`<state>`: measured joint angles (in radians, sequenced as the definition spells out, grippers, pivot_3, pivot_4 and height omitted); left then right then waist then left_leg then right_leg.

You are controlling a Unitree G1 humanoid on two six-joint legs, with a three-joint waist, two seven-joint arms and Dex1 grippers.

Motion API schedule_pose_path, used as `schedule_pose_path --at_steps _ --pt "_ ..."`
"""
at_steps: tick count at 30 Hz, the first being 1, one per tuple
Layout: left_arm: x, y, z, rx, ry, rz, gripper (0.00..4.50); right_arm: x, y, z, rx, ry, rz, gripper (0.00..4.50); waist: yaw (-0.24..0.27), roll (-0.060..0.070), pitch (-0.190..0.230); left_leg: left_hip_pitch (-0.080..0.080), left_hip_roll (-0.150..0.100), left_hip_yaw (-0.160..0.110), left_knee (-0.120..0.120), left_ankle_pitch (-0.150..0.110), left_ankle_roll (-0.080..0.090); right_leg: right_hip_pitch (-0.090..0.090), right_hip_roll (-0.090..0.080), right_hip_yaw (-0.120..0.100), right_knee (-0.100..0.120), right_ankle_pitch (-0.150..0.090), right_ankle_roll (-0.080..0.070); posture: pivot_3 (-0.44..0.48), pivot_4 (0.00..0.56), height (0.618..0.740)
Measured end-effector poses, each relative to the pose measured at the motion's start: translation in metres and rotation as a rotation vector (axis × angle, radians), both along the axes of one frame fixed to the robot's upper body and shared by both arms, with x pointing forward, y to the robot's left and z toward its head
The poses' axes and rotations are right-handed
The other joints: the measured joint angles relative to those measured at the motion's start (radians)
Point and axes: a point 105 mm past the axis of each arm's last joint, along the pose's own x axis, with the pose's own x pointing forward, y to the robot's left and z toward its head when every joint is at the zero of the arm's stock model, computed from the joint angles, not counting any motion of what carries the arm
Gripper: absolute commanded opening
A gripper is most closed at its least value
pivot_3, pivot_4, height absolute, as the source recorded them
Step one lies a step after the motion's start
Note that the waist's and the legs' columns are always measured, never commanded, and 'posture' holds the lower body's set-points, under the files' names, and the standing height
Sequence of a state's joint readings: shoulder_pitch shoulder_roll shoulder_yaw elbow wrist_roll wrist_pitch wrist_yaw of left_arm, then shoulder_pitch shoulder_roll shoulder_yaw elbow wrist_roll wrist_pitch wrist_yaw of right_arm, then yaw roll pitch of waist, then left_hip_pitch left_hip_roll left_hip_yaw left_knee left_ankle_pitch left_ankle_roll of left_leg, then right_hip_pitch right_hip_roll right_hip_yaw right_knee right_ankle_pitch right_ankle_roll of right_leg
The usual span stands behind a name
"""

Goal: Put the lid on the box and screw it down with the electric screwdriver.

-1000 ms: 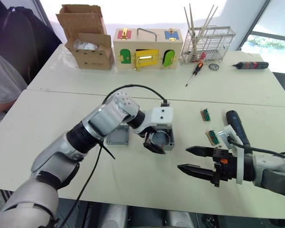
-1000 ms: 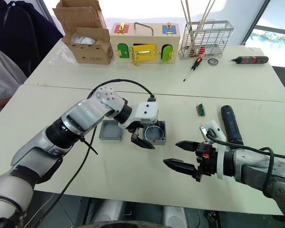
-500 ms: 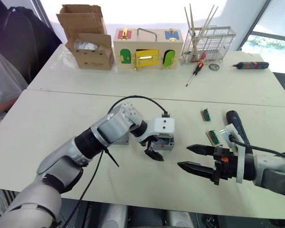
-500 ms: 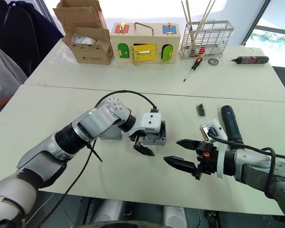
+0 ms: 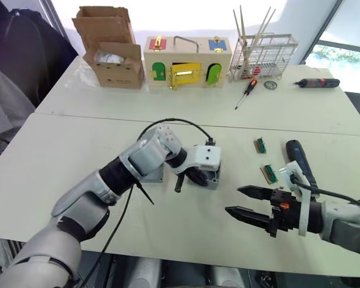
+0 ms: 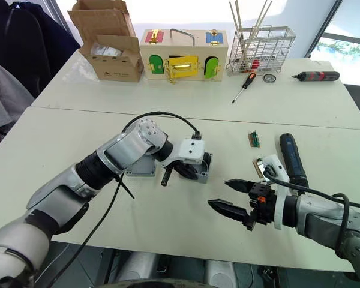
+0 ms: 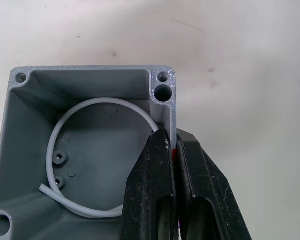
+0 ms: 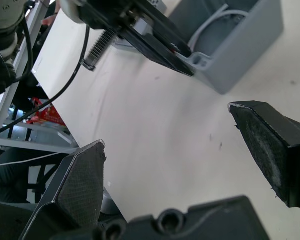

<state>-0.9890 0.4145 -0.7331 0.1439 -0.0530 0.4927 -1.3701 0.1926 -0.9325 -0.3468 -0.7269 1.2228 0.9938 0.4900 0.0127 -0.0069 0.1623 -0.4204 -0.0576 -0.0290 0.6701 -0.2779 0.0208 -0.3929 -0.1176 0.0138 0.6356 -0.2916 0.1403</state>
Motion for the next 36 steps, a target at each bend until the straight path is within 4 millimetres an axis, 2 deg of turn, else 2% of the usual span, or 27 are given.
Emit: schedule_pose_path --at_steps 3,8,11,15,21,25,30,33,36 --pt "-0.004 0.008 0.004 -0.003 -0.017 -0.198 0.04 -0.005 -0.001 -0.002 -0.017 0.009 0.004 4.5 0.003 0.0 0.0 0.0 0.0 0.0 0.0 0.003 -0.005 0.001 0.0 0.0 -0.001 0.0 0.0 0.0 0.15 0.739" --pt "0.006 0.004 0.013 0.006 -0.062 -0.346 0.04 -0.008 0.0 -0.003 -0.028 0.006 -0.008 4.5 0.002 0.0 0.0 -0.002 0.0 0.0 0.003 -0.001 0.002 0.001 0.0 -0.001 -0.001 0.0 0.0 0.0 0.15 0.739" --pt "0.01 0.003 0.007 0.033 -0.087 -0.397 0.04 -0.013 0.0 -0.006 -0.029 0.01 -0.032 4.5 0.0 0.0 0.0 -0.004 0.0 0.0 0.006 -0.002 0.003 0.0 0.0 -0.001 0.0 0.0 0.0 0.0 0.15 0.739" --pt "0.006 -0.003 -0.003 0.056 -0.093 -0.47 0.04 -0.017 0.002 -0.008 -0.029 0.01 -0.053 4.5 0.0 0.0 0.0 -0.005 0.0 0.0 0.011 -0.004 0.006 0.0 0.0 -0.001 0.003 0.0 0.0 0.0 0.15 0.739" --pt "0.005 -0.002 -0.009 0.083 -0.148 -0.554 0.04 -0.017 0.001 -0.009 -0.024 0.0 -0.099 4.5 0.001 0.0 0.0 -0.005 -0.001 0.0 0.013 -0.005 0.009 -0.001 0.0 -0.001 0.01 0.0 0.0 0.0 0.15 0.739" --pt "0.006 -0.001 -0.01 0.086 -0.144 -0.55 1.22 -0.018 0.003 -0.008 -0.021 -0.006 -0.106 4.5 0.0 0.0 0.0 -0.005 -0.001 0.0 0.013 -0.005 0.009 -0.001 0.0 -0.001 0.01 0.0 0.0 0.0 0.15 0.739" --pt "0.007 0.002 -0.005 0.076 -0.136 -0.528 3.77 -0.017 0.003 -0.005 -0.028 -0.017 -0.083 4.5 -0.002 0.0 0.0 -0.005 -0.001 0.0 0.013 -0.005 0.009 -0.002 0.0 -0.001 0.011 0.0 0.001 0.0 0.15 0.739" --pt "0.008 0.002 0.008 0.041 -0.161 -0.503 3.77 -0.013 0.003 -0.001 -0.038 -0.029 -0.051 4.5 -0.001 0.0 0.0 -0.006 -0.001 0.0 0.013 -0.005 0.009 -0.002 0.0 -0.001 0.011 0.0 0.001 0.0 0.15 0.739" --pt "0.022 0.02 0.044 -0.018 -0.245 -0.365 3.77 -0.006 -0.003 0.006 -0.068 -0.044 -0.011 4.5 -0.005 0.0 0.0 -0.005 0.0 0.0 0.013 -0.005 0.009 -0.003 0.0 -0.001 0.011 -0.001 0.001 0.0 0.15 0.739"
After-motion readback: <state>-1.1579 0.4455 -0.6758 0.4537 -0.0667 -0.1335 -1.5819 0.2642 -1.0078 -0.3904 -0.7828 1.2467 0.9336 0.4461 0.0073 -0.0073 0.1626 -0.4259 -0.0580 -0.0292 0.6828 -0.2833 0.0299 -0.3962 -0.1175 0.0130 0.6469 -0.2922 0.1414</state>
